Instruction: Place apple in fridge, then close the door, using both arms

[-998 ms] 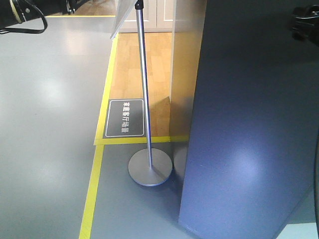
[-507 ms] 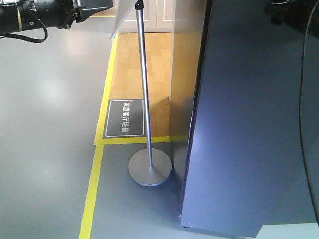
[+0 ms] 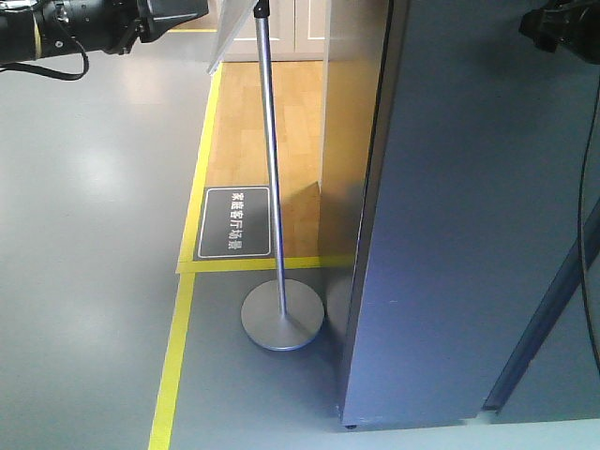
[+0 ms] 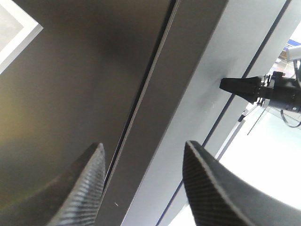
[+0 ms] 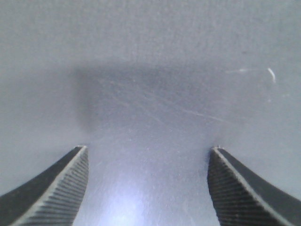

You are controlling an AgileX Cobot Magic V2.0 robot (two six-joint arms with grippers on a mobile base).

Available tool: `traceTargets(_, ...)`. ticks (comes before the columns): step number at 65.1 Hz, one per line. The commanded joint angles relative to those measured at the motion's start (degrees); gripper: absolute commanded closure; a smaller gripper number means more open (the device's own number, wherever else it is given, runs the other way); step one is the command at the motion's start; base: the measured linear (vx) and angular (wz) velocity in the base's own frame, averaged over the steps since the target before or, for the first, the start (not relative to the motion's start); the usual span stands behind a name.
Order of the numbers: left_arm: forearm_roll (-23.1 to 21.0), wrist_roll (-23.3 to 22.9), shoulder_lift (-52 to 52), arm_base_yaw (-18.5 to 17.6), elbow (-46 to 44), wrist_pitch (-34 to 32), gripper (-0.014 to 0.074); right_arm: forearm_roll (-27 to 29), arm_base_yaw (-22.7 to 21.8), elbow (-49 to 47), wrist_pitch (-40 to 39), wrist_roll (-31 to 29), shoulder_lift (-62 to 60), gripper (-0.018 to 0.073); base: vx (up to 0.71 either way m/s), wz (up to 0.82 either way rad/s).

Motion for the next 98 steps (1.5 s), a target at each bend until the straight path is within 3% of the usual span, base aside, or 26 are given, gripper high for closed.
traceTargets(1,-3.2,-0.3,-2.9,0.0,-1.9,1.2,0.0221,0.8,-0.1,-3.2,-0.1,-0.4,-2.9,0.0048,0.00,0.00)
traceTargets(11,-3.2,-0.3,-2.9,0.0,-1.9,1.0,0.0221,0.2,-0.1,-4.2,6.8,-0.4,-6.0,0.0092,0.00,0.00)
traceTargets(18,-3.2,-0.3,-3.1,0.0,-1.9,0.4,0.0221,-0.6,-0.1,-4.2,12.3,-0.4,-9.4,0.0183,0.00,0.00)
traceTargets(30,-3.2,-0.3,-3.7,0.0,-1.9,-2.5,0.0227,1.1,-0.1,-4.2,22.6,-0.9,-16.1,0.0463,0.00,0.00)
traceTargets(36,-3.2,-0.3,-4.3,0.0,-1.9,-4.9,0.0277,1.8,-0.1,-4.2,27.2,-2.6,-19.0,0.0577,0.00,0.00)
traceTargets(52,-3.2,-0.6,-7.6,0.0,-1.9,-13.9,0.0601,2.4,-0.1,-4.2,36.2,-5.4,-25.8,0.0566,0.00,0.00)
traceTargets(60,-3.0,-0.8,-10.2,0.0,-1.9,-19.0,0.0605,2.5,-0.1,-3.0,39.3,-7.3,-29.6,0.0566,0.00,0.00)
traceTargets(65,-0.5,-3.1,-12.4,0.0,-1.7,-22.7,0.0604,2.5,-0.1,-0.2,39.2,-9.0,-33.0,0.0566,0.00,0.00)
traceTargets(69,2.9,-3.1,-14.7,0.0,-1.1,-26.0,0.0605,2.7,-0.1,4.2,38.9,-10.6,-36.3,0.0566,0.00,0.00)
traceTargets(76,3.0,-3.1,-20.4,0.0,4.0,-31.5,0.0605,4.0,-0.1,14.2,38.4,-14.1,-43.9,0.0566,0.00,0.00)
traceTargets(88,3.0,-1.6,-35.3,0.0,22.4,-23.7,0.0605,4.8,-0.1,34.8,32.7,-18.2,-60.7,0.0566,0.00,0.00)
traceTargets(98,3.0,0.4,-50.1,0.0,44.5,-8.9,0.0605,4.8,-0.1,52.3,30.8,-18.1,-73.9,0.0566,0.00,0.00)
